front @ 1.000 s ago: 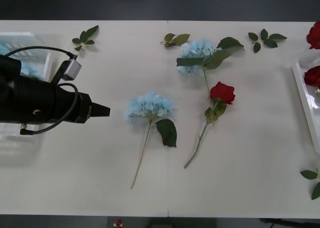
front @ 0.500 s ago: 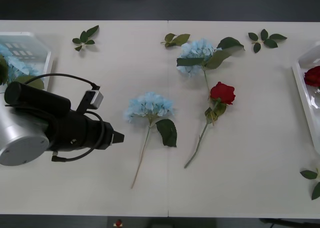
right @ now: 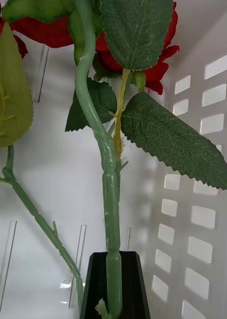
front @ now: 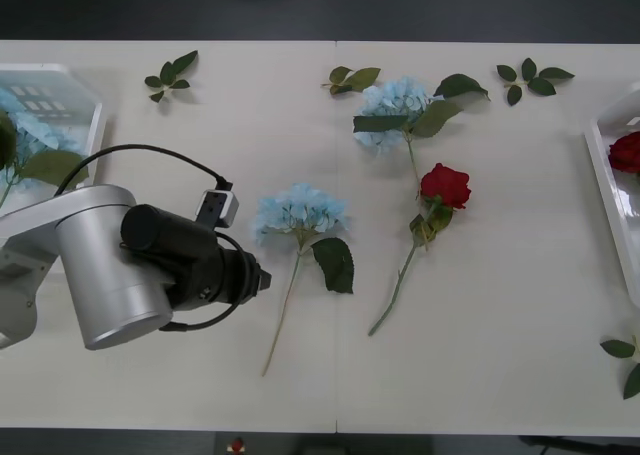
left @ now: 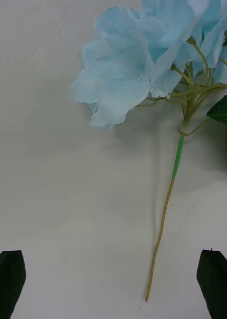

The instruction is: Put the red flowers into the right box and the blue flowers into the left box

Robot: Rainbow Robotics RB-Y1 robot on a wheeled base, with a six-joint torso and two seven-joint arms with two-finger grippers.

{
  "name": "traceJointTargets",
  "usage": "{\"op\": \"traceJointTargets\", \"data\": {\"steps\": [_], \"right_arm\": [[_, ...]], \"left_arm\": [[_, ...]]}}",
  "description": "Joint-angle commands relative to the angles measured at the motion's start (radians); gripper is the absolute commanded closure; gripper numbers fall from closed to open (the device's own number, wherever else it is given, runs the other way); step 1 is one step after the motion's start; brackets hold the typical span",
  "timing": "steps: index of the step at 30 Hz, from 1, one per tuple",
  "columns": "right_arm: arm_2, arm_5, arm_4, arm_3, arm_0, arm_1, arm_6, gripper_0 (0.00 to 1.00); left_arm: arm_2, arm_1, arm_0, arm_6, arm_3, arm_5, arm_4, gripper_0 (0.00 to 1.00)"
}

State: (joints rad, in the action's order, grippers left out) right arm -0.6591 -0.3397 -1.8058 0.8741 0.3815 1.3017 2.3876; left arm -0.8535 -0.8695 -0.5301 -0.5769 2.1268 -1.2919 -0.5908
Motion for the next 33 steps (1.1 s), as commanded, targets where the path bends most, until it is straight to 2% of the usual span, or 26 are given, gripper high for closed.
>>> {"op": "traceJointTargets", "data": {"steps": [1, 2, 3, 8, 11, 13, 19, 26, 33], "right_arm": [[0.021, 0.037, 0.054, -0.020, 0.031, 0.010, 0.025, 1.00], [0.021, 0.041, 0.065, -0.020, 0.033, 0.008, 0.025, 1.00], [0.021, 0.039, 0.077, -0.020, 0.034, 0.008, 0.025, 0.94], [0.021, 0.027, 0.115, -0.021, 0.051, 0.008, 0.025, 0.34], [0.021, -0.010, 0.115, -0.024, 0.066, 0.010, 0.025, 0.18], [0.021, -0.038, 0.115, -0.030, 0.080, 0.008, 0.025, 0.12], [0.021, -0.147, 0.095, -0.040, 0.143, 0.010, 0.018, 0.09], [0.021, -0.197, 0.049, -0.043, 0.185, 0.010, 0.018, 0.09], [0.038, -0.403, -0.172, 0.006, 0.208, 0.010, -0.042, 0.08]], "left_arm": [[-0.027, 0.084, -0.070, 0.002, -0.053, -0.056, 0.022, 0.00], [-0.035, 0.098, -0.077, 0.000, -0.067, -0.060, 0.026, 0.00], [-0.044, 0.112, -0.088, -0.003, -0.085, -0.061, 0.034, 0.00], [-0.102, 0.184, -0.140, -0.017, -0.183, -0.058, 0.059, 0.00], [-0.141, 0.219, -0.168, -0.023, -0.240, -0.053, 0.071, 0.00], [-0.167, 0.241, -0.185, -0.024, -0.278, -0.044, 0.075, 0.00], [-0.217, 0.300, -0.220, -0.034, -0.377, -0.018, 0.075, 0.00], [-0.233, 0.340, -0.234, -0.047, -0.427, -0.017, 0.074, 0.00], [-0.233, 0.357, -0.234, -0.069, -0.450, -0.014, 0.062, 0.00]]}}
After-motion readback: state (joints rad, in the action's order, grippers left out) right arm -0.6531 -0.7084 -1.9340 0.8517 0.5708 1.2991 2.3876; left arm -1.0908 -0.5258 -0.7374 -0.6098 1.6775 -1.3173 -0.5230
